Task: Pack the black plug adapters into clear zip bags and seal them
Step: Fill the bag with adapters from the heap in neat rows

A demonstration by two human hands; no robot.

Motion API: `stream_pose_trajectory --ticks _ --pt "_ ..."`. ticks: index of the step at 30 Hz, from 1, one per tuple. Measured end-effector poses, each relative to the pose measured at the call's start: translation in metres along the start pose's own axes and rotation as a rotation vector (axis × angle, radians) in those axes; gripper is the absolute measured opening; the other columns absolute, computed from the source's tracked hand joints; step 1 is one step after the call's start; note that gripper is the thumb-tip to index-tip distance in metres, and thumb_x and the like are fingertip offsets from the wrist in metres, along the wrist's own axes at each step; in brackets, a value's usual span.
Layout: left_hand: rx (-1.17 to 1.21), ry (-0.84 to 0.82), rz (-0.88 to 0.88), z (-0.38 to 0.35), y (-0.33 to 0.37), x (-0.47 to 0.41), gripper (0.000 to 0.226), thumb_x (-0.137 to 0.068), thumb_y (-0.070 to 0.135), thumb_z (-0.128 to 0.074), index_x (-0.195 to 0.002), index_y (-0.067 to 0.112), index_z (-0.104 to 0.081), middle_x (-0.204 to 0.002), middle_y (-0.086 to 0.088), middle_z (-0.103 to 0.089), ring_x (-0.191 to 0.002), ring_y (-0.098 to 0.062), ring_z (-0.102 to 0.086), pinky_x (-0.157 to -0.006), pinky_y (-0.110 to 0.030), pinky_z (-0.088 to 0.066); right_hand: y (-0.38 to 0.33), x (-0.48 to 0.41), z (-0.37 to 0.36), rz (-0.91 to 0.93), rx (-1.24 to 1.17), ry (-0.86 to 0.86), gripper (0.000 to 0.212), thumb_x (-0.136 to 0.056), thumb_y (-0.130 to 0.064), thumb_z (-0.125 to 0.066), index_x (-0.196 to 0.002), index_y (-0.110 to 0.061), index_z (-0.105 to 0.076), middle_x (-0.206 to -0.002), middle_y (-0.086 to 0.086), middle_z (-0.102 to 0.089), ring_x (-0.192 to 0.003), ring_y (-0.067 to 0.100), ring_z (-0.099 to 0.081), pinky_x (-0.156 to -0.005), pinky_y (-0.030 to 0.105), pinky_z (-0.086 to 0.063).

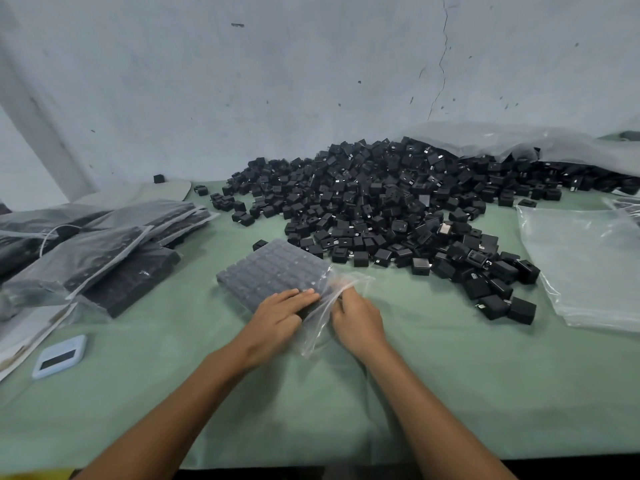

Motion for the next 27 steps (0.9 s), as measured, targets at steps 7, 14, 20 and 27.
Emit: stream_pose_trajectory --ticks 7,14,20,27 --pt "-0.137 0.232 0.033 0.002 0.000 -0.026 0.033 -0.103 0.019 -0.045 -0.125 0.029 -0.067 -0.125 0.010 -0.062 -0.115 -0.019 -0.050 -0.099 -0.036 -0.037 0.000 0.001 0.001 -0.015 0.028 -0.021 0.022 -0.099 -0.023 -0.041 -0.112 -0.009 -0.052 -0.116 0.019 -0.065 -0.104 0.041 -0.058 -0.079 0.040 -0.042" --pt "-0.387 0.171 0.046 -0.014 -0.006 -0.034 0.041 -0.106 0.033 -0.032 -0.143 0.049 -0.039 -0.152 0.028 -0.035 -0.137 -0.007 -0.027 -0.091 -0.028 -0.014 -0.001 0.000 0.002 0.015 0.055 -0.052 0.025 -0.099 -0.023 -0.039 -0.117 -0.011 -0.050 -0.116 0.020 -0.066 -0.103 0.042 -0.059 -0.081 0.040 -0.044" --pt "-0.395 0.157 0.046 -0.018 -0.009 -0.035 0.043 -0.106 0.031 -0.031 -0.145 0.046 -0.039 -0.156 0.016 -0.033 -0.144 -0.011 -0.026 -0.113 -0.035 -0.017 -0.003 0.006 0.002 0.040 0.047 -0.091 0.038 -0.099 -0.023 -0.040 -0.136 -0.012 -0.042 -0.121 0.018 -0.065 -0.109 0.041 -0.058 -0.088 0.043 -0.047" --pt "-0.380 0.177 0.035 -0.014 -0.012 -0.033 0.041 -0.106 0.035 -0.032 -0.144 0.045 -0.041 -0.152 0.011 -0.038 -0.140 -0.013 -0.032 -0.116 -0.036 -0.019 0.006 0.030 0.024 0.089 -0.221 -0.123 0.018 -0.095 -0.022 -0.057 -0.110 -0.023 -0.067 -0.080 -0.014 -0.066 -0.069 0.005 -0.058 -0.074 0.028 -0.048"
Point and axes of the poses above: each hand's wrist, its own x-axis away from the middle knuckle, its own z-axis out of the back of the hand, y = z × x, the point moved 5 cm from there along -x, towards the middle knuckle
